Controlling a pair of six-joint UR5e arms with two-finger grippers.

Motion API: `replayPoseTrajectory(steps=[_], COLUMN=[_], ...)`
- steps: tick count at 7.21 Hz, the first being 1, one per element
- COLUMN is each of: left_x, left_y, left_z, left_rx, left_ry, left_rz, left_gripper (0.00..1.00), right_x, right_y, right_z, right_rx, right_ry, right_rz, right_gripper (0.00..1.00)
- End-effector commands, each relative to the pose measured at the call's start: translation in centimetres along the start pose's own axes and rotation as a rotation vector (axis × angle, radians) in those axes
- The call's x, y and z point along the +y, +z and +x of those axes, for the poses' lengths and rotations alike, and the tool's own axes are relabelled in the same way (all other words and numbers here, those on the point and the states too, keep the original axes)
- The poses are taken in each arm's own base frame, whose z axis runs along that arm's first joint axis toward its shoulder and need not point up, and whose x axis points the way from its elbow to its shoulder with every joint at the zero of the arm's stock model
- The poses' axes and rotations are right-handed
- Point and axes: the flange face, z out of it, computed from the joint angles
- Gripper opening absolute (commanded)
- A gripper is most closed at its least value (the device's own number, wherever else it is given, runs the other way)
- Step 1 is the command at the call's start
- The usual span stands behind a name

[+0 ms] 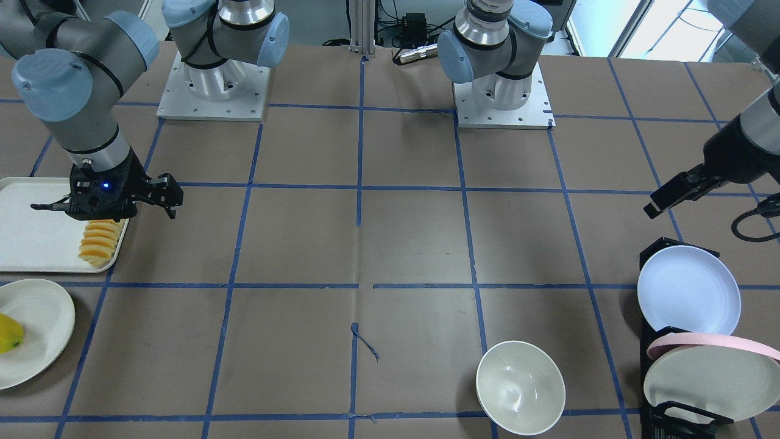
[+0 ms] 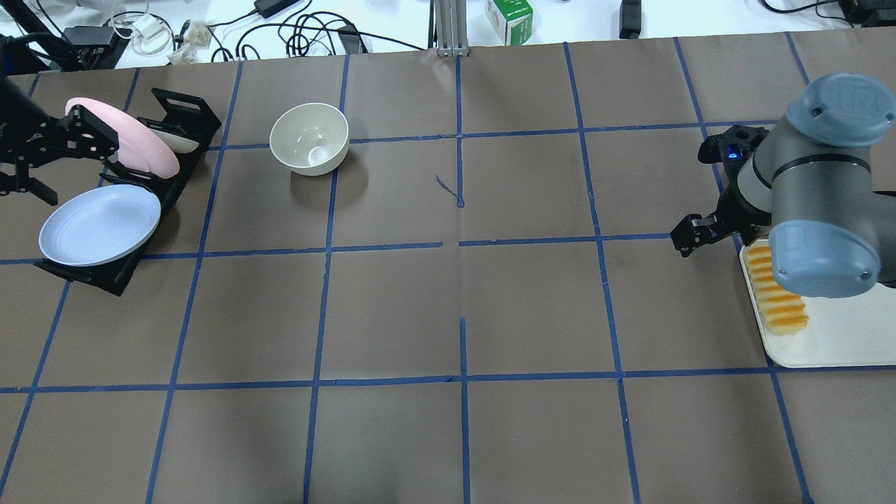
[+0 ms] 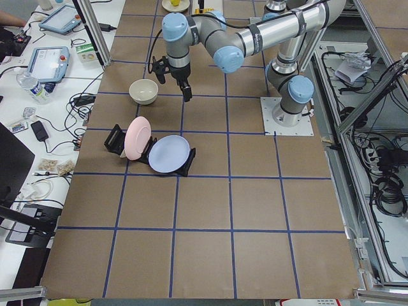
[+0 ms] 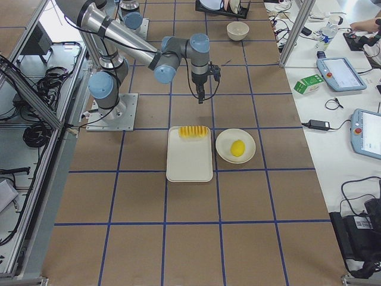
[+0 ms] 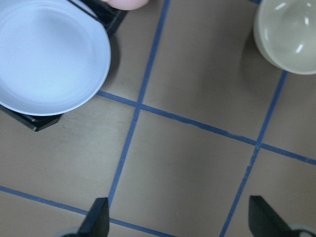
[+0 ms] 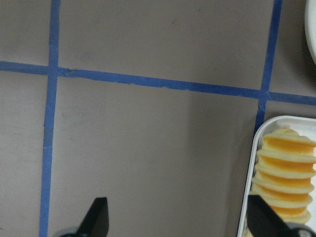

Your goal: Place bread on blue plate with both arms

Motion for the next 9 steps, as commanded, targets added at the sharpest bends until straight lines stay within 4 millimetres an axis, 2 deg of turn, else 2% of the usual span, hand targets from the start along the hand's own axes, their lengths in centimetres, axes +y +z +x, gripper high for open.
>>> replayPoseTrajectory(steps=[1, 3, 4, 5, 7, 8, 9], left_x=[-2.4, -4.4, -4.7, -5.2, -7.3, -7.5, -8.2], left_y=[3.3, 6.5, 7.5, 8.9, 11.4, 12.6, 14.2], left_z=[-4.2, -9.9, -10.8, -12.4, -15.7, -18.7, -20.4], left_rx=[0.009, 0.028, 0.021, -0.06, -0.083, -0.079, -0.066], left_ry=[-0.027, -0.103, -0.114, -0.127, -0.168, -0.213, -0.24], left_rz=[-0.043, -0.079, -0.096, -0.127, -0.08, -0.08, -0.081], left_gripper=[1.0, 1.0, 1.0, 1.0, 1.0, 1.0, 1.0], right_x=[1.6, 2.2, 2.8, 3.9, 3.7, 3.8, 3.9], right_y=[1.9, 2.5, 2.9, 4.1, 8.0, 8.3, 8.5], right_z=[2.9, 6.3, 8.2, 9.1, 11.7, 12.7, 12.6], right_rx=[-0.014, -0.008, -0.008, -0.023, -0.024, -0.014, -0.017], right_ry=[0.007, -0.007, 0.002, -0.002, -0.054, -0.048, -0.048], right_rz=[-0.012, -0.007, -0.016, -0.039, -0.047, -0.032, -0.035], right_gripper=[1.0, 1.0, 1.0, 1.0, 1.0, 1.0, 1.0])
